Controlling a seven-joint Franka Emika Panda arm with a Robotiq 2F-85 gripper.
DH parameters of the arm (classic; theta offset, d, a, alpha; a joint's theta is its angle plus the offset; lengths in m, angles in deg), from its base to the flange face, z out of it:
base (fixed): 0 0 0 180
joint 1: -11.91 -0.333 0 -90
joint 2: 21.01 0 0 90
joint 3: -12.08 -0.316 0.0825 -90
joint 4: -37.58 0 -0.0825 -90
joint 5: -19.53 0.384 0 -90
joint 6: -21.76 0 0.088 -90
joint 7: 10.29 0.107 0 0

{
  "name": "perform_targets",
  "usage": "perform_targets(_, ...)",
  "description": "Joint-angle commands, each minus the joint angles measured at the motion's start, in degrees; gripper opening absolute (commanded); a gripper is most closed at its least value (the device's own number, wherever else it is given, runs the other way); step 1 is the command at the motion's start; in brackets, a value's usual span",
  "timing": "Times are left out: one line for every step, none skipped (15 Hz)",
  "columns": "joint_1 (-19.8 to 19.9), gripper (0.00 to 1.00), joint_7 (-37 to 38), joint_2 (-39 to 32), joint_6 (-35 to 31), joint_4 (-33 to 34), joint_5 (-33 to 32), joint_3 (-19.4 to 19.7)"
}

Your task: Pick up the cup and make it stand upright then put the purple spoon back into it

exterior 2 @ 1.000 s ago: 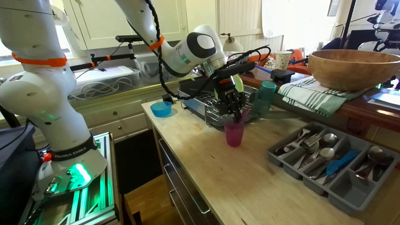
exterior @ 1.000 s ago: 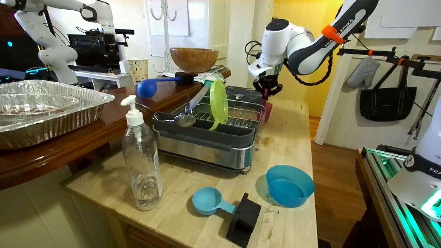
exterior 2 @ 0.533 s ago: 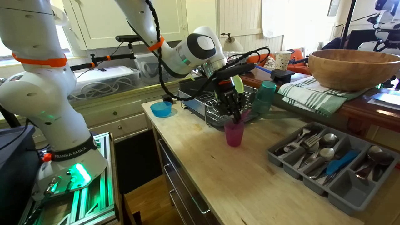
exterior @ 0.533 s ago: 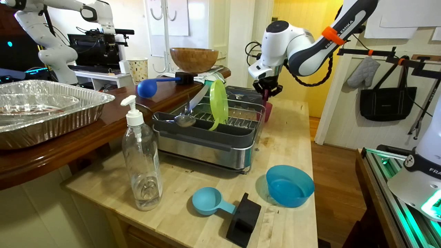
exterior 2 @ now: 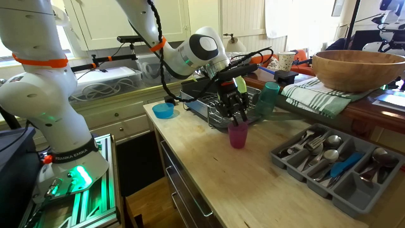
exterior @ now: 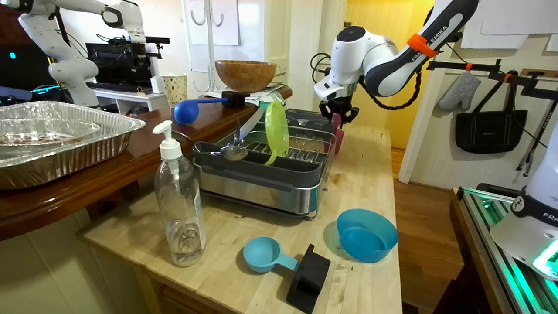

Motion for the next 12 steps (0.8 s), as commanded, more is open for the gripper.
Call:
perform_targets(-0.3, 0.77, 2.2, 0.1, -1.4, -0.8, -1.9, 0.2)
perform_targets(-0.3, 0.85, 2.2, 0.1, -1.4, -0.8, -1.9, 0.2)
perform_targets(-0.3, 0.92, 2.3, 0.1, -1.4, -0.8, -1.9, 0.2)
perform_targets(-0.3, 0.98, 2.5, 0.2, -1.6, -0.8, -2.0, 0.1)
perform_targets(-0.3, 1.0, 2.6, 0.2, -1.6, -0.8, -1.9, 0.1)
perform_targets(-0.3, 1.0, 2.6, 0.2, -1.7, -0.7, -1.7, 0.0)
perform_targets(-0.3, 1.0, 2.5, 0.3, -1.8, -0.7, -1.3, 0.0)
perform_targets(-0.2, 1.0, 2.4, 0.4, -1.9, -0.7, -1.0, -0.1)
perform_targets(-0.2, 1.0, 2.3, 0.4, -1.9, -0.6, -0.7, -0.1)
perform_targets(-0.1, 1.0, 2.5, 0.5, -2.2, -0.6, -0.6, 0.0)
perform_targets(0.0, 1.0, 2.3, 0.7, -2.3, -0.6, 0.0, -0.1)
perform_targets(0.1, 1.0, 2.3, 0.8, -2.7, -0.6, 0.5, -0.1)
